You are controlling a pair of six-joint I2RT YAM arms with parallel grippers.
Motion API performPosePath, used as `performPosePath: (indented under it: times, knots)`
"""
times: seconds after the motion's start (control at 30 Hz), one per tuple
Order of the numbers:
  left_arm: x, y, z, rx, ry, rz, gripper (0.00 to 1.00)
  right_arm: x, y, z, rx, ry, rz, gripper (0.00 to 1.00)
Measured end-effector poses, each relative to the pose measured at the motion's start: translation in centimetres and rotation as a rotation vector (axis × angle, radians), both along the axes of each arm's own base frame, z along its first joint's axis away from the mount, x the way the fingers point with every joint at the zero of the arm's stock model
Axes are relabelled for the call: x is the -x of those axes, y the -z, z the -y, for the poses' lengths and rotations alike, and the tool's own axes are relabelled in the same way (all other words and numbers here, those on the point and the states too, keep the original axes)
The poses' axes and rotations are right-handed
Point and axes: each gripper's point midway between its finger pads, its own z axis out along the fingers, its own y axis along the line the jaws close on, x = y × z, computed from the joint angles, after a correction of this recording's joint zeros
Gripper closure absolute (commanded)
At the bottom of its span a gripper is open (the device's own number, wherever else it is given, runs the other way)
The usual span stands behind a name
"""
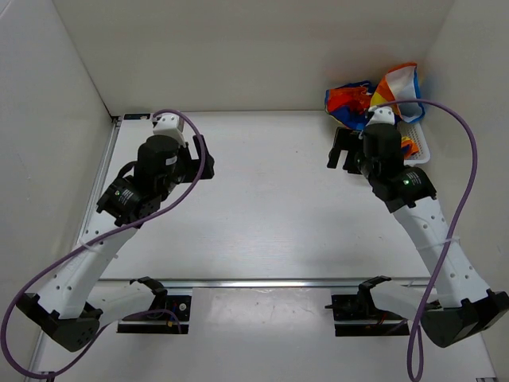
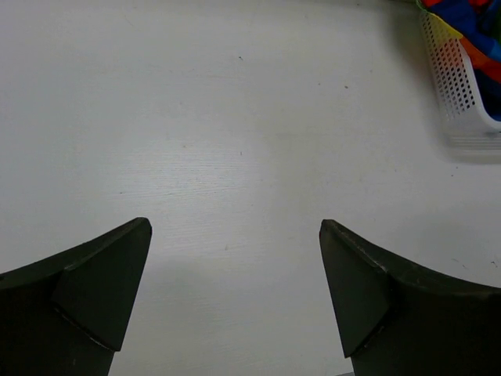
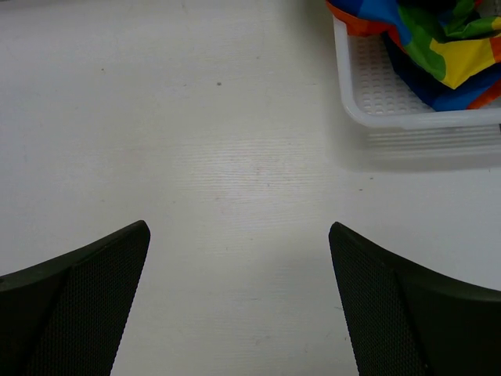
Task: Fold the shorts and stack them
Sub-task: Grab the shorts from the pile
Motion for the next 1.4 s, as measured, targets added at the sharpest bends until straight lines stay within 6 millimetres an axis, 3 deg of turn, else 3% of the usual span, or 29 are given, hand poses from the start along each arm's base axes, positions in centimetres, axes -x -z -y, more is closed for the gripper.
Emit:
performPosePath:
  times: [0.3,0.43,0.67,0.8,0.93,1.07,1.17,1.3,1.4]
  knots:
    - [0.0,-0.6,-0.3,0.009,-0.006,0.013,0.0,0.6,-0.4,1.4,0.018,0.05,0.01,0.0]
    - [0.4,-0.8,-0.2,0.018,0.005,0.016,0.0,-0.7,1.1,4.7,0.043,0.166,-0.052,0.0]
    - [-0.1,0.1,0.3,0.014,0.01,-0.021,0.0,-9.0,3.8,14.0,-0.048,0.404,-0.227,0.0]
    - [-1.3,1.6,1.3,-0.007,0.016,-0.078,0.0,-14.6,5.9,17.0,-0.103,0.458,-0.273,0.0]
    - [-2.4,3.1,2.0,-0.035,0.019,-0.132,0.0,-19.6,9.8,17.8,-0.117,0.459,-0.331,0.0]
    - [-3.0,3.9,2.3,-0.053,0.017,-0.162,0.0,-22.8,13.5,17.9,-0.121,0.431,-0.378,0.0]
    - [-3.4,4.0,2.6,-0.059,0.016,-0.171,0.0,-23.3,15.4,17.4,-0.136,0.401,-0.414,0.0]
    - [-3.7,4.7,2.7,-0.072,0.015,-0.191,0.0,-23.3,16.0,16.8,-0.153,0.373,-0.425,0.08]
    - [-3.9,5.6,2.9,-0.087,0.014,-0.216,0.0,-23.5,16.5,16.7,-0.156,0.36,-0.426,0.22]
